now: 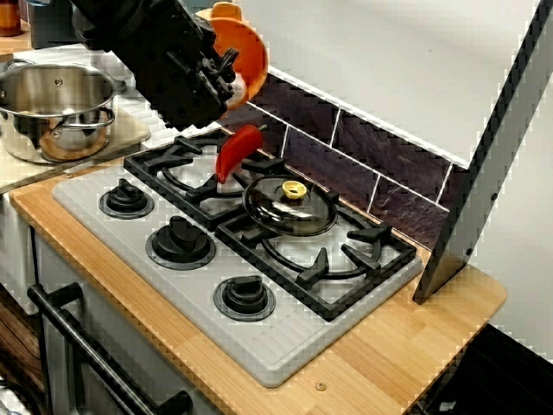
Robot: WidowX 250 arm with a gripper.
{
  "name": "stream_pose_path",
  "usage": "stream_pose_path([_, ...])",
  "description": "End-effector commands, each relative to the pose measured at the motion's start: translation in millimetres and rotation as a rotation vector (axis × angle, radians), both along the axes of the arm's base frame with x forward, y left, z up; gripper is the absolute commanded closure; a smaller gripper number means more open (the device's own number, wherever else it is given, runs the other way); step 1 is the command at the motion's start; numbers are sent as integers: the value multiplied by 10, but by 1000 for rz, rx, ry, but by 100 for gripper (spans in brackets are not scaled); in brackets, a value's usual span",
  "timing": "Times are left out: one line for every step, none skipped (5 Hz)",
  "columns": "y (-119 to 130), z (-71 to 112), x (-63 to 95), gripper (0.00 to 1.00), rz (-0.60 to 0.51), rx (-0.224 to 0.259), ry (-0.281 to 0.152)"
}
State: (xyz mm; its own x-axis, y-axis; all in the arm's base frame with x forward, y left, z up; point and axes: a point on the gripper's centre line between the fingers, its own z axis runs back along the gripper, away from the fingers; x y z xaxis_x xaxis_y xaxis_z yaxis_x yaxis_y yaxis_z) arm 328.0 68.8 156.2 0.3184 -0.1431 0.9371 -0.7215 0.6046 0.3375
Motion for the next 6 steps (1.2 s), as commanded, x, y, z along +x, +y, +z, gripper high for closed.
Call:
stream_pose_path([-34,229,-32,100,-10,-12,-51])
stream_pose_path([-69,208,-40,100,-12,5,-72])
stream_pose_path([-90,199,-44,100,-10,6,-73])
stream_pose_path([-116,208,-74,100,-10,6,-94])
stream_pose_path([-128,189,-54,100,-4,4,-88])
stream_pose_path([-141,211,-69,100,-9,1,-102])
